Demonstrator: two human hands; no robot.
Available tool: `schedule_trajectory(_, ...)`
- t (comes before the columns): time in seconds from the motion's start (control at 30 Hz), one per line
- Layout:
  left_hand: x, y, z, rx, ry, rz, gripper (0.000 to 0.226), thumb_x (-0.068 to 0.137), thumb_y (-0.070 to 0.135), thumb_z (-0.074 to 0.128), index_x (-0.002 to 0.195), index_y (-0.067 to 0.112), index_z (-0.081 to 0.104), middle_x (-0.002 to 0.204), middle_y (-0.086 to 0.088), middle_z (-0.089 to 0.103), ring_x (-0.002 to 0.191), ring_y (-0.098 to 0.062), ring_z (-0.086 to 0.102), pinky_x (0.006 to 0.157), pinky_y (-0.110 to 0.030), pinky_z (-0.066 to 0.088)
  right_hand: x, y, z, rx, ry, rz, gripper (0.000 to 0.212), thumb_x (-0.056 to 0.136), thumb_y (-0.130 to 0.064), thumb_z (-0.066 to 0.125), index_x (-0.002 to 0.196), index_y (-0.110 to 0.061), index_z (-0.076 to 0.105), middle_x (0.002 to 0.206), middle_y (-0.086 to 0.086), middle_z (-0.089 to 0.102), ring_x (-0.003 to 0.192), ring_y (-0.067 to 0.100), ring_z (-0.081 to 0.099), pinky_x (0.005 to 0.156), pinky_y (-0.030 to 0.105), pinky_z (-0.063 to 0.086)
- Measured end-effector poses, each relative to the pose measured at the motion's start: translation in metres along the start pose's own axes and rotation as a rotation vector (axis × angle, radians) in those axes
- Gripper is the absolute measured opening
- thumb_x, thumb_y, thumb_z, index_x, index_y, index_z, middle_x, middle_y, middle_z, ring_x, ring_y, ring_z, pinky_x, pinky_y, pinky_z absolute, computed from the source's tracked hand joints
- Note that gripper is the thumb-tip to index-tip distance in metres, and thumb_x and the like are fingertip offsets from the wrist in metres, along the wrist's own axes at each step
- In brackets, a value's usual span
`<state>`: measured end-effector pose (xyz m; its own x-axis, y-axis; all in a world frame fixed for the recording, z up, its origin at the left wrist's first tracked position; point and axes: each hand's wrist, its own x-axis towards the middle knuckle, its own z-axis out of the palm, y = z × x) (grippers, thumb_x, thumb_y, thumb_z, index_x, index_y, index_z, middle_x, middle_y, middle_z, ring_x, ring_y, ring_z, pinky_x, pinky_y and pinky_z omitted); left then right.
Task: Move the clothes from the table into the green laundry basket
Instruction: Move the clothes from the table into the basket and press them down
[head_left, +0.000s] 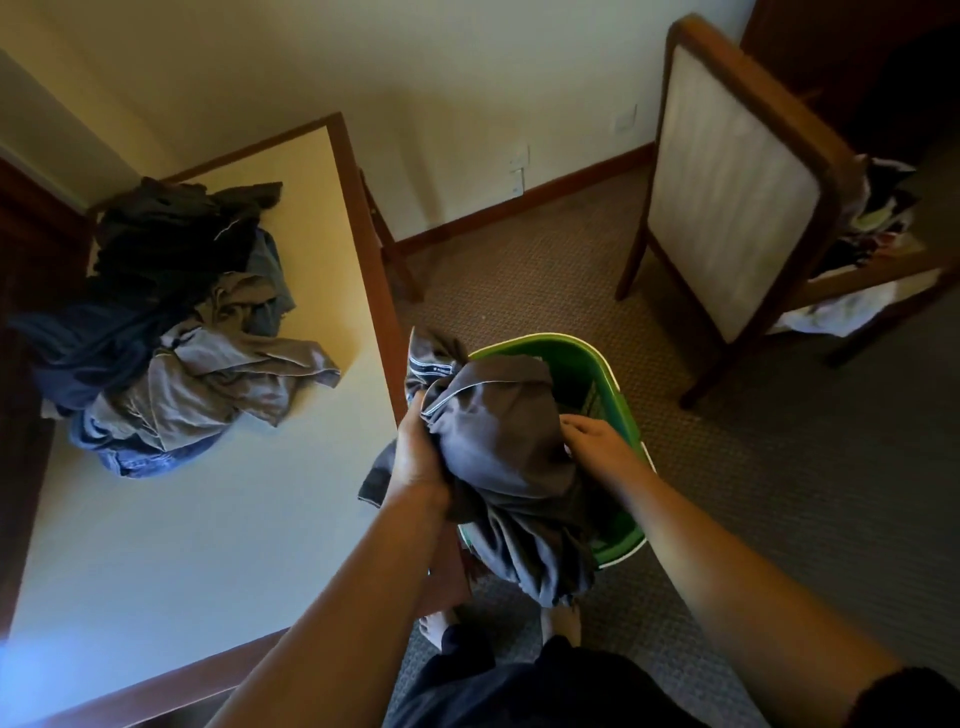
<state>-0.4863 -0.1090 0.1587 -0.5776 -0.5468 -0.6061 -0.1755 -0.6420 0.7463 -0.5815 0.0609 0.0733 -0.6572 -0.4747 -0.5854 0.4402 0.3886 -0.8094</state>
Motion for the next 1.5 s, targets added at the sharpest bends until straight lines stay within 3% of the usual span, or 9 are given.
schedule_trajectory(0.07,-0.006,0.000,0.023,-0.037,-0.051,-0.031,0.085,0.113,0.025,0.026,0.044,0.020,0.075,0.057,0.005,0.074,0.050,-0.005,0.071,0.059,-0.020,0.058,-0.010,-0.007,-0.007,-0.024,0.018,-0.033,0.029,0.107,-0.016,0.048,0.099,-0.029,0.073,0.104,-0.012,0.075,0.096,-0.001,0.067,0.084,0.015,0.050)
schedule_trajectory(0.17,0.000,0.000,0.043,-0.035,-0.094,-0.050,0.077,0.111,0.033,0.031,0.056,0.020,0.082,0.070,0.000,0.079,0.062,-0.013,0.077,0.059,-0.022,0.059,-0.017,-0.016,-0.017,-0.105,0.052,-0.121,0.025,0.109,-0.011,0.042,0.115,-0.026,0.062,0.115,-0.003,0.062,0.109,0.011,0.054,0.094,0.029,0.042)
schedule_trajectory(0.37,0.031,-0.012,0.042,0.201,0.034,-0.040,0.037,0.101,0.048,0.059,0.114,0.019,0.077,0.109,-0.012,0.080,0.098,-0.028,0.077,0.087,-0.041,0.061,-0.019,-0.022,-0.026,0.070,0.063,0.019,0.032,0.110,-0.027,0.041,0.100,-0.021,0.071,0.096,-0.001,0.070,0.090,0.015,0.063,0.075,0.032,0.046)
schedule_trajectory(0.43,0.046,-0.022,0.027,0.450,0.043,-0.034,0.042,0.094,0.057,0.061,0.112,0.023,0.074,0.109,-0.014,0.077,0.090,-0.027,0.072,0.086,-0.043,0.058,-0.014,-0.017,-0.023,0.095,0.067,0.078,0.035,0.105,-0.043,0.044,0.114,-0.027,0.074,0.114,0.000,0.074,0.105,0.018,0.067,0.091,0.037,0.051)
schedule_trajectory(0.53,0.059,-0.029,0.002,0.643,0.079,-0.020,0.037,0.094,0.048,0.060,0.116,0.020,0.071,0.110,-0.020,0.073,0.089,-0.030,0.071,0.079,-0.043,0.057,-0.002,0.006,-0.021,0.045,0.036,0.069,0.045,0.105,-0.050,0.043,0.146,-0.035,0.055,0.157,-0.011,0.047,0.145,0.011,0.042,0.124,0.038,0.029)
schedule_trajectory(0.77,0.063,-0.041,-0.031,0.690,0.090,0.019,0.033,0.106,0.026,0.057,0.138,0.021,0.064,0.112,-0.003,0.072,0.088,-0.013,0.068,0.077,-0.031,0.057,-0.005,0.011,0.002,-0.061,-0.001,0.094,0.044,0.110,-0.037,0.041,0.151,-0.026,0.051,0.157,-0.009,0.047,0.147,0.011,0.039,0.122,0.034,0.026)
schedule_trajectory(1.03,0.091,-0.068,-0.069,0.703,0.070,0.071,0.037,0.094,0.031,0.062,0.129,0.023,0.070,0.127,-0.003,0.072,0.121,-0.021,0.067,0.112,-0.049,0.050,-0.002,0.012,0.025,-0.106,-0.030,0.047,0.043,0.109,-0.029,0.042,0.150,-0.021,0.052,0.155,-0.005,0.052,0.144,0.010,0.043,0.121,0.031,0.028)
schedule_trajectory(1.3,0.067,-0.048,-0.067,0.662,0.015,0.101,0.027,0.103,0.014,0.060,0.128,0.015,0.070,0.127,-0.010,0.072,0.122,-0.024,0.067,0.114,-0.049,0.049,-0.005,0.009,0.044,-0.164,-0.050,0.019,0.046,0.108,-0.015,0.039,0.153,-0.016,0.048,0.155,-0.001,0.051,0.148,0.014,0.041,0.120,0.029,0.026)
schedule_trajectory(1.5,0.051,-0.018,-0.072,0.587,0.017,0.164,0.025,0.106,0.011,0.055,0.116,0.027,0.072,0.119,-0.003,0.075,0.116,-0.017,0.070,0.109,-0.043,0.054,-0.016,-0.031,0.095,-0.103,-0.065,-0.159,0.041,0.108,-0.015,0.042,0.146,-0.022,0.054,0.139,-0.012,0.062,0.126,-0.006,0.053,0.120,0.026,0.033)
